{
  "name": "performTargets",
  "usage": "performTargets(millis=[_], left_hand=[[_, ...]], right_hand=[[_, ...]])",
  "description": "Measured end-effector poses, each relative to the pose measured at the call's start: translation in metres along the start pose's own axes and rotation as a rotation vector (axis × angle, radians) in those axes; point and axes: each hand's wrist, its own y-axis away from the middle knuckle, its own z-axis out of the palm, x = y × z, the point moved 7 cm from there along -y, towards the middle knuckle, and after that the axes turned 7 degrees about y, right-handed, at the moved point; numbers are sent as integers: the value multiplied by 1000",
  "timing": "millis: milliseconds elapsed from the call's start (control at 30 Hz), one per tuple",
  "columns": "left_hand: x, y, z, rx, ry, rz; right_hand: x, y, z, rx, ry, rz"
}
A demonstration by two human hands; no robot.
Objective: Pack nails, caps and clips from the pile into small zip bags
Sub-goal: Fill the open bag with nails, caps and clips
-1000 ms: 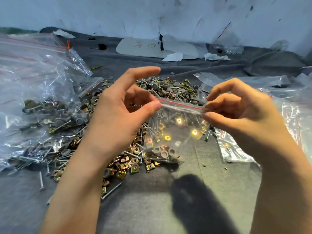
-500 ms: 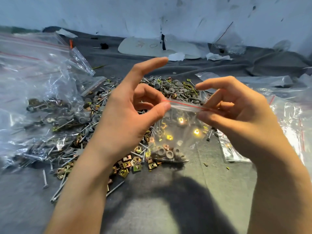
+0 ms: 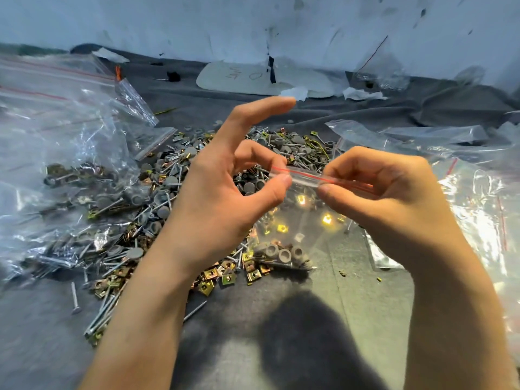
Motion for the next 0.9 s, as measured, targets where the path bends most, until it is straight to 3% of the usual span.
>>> performTargets(millis=[900], left_hand=[[0, 1, 9, -35, 18, -24]], right_hand=[[-1, -3, 16, -50, -22, 31]])
